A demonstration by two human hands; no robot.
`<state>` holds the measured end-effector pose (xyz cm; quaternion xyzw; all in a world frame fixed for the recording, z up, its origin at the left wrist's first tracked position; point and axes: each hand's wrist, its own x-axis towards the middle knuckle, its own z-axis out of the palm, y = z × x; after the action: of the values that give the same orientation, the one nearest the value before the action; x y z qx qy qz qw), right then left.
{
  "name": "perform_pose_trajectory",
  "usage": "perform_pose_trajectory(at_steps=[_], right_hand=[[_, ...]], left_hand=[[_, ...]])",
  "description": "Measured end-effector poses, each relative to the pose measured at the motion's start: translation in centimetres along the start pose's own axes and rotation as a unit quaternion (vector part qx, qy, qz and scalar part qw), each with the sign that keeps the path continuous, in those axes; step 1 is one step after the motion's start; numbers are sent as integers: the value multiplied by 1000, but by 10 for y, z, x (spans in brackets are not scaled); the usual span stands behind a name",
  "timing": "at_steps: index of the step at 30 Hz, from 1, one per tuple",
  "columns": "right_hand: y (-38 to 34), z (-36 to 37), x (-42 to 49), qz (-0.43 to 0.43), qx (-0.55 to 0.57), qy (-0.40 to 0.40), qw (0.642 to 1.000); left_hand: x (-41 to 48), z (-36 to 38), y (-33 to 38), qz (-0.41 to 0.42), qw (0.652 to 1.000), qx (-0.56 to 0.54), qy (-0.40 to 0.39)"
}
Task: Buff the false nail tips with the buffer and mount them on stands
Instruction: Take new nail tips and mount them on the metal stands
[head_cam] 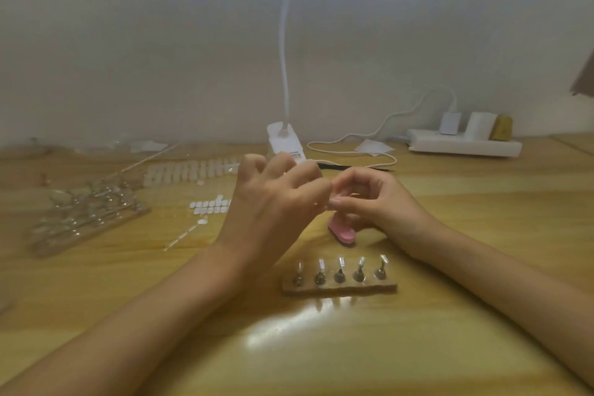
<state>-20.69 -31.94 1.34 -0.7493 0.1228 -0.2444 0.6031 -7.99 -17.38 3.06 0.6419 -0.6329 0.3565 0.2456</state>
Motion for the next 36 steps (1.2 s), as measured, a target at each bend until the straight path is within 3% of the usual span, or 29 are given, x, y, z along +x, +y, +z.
perform_pose_trajectory(at_steps=[3, 7, 10, 12, 16, 18, 21, 24, 27, 30, 33, 36], right_hand=[[-1, 2, -2, -96, -96, 17, 991], [0, 7, -6, -226, -249, 71, 939], [-1, 7, -7, -305, -295, 83, 902], [0, 9, -6, -326, -280, 68, 900], [-1, 1, -1, -195, -152, 96, 964], [2, -9, 3, -88, -123, 110, 982], [7, -20, 8, 4, -273, 108, 956], [1, -19, 7, -41, -324, 115, 938], [-8, -13, 0, -16, -317, -24, 948], [-7, -9, -2, -41, -366, -100, 924], [-8, -9, -3, -84, -370, -87, 921], [-8, -9, -4, -83, -275, -39, 957]], left_hand=[[1, 0, -3, -114, 989, -71, -70], [5, 2, -9, -251, 938, -190, -146], [13, -6, -14, -313, 885, -295, -176], [16, -12, -14, -322, 874, -316, -179], [14, -16, -11, -245, 935, -248, -68], [12, -15, -13, -223, 934, -278, -38], [5, -7, -15, -229, 915, -327, -64], [-5, 2, -11, -244, 899, -354, -86], [-14, 8, -12, -273, 876, -387, -92], [-21, 9, -12, -334, 832, -432, -93], [-23, 8, -10, -357, 813, -454, -75], [-24, 8, -9, -359, 805, -466, -76]])
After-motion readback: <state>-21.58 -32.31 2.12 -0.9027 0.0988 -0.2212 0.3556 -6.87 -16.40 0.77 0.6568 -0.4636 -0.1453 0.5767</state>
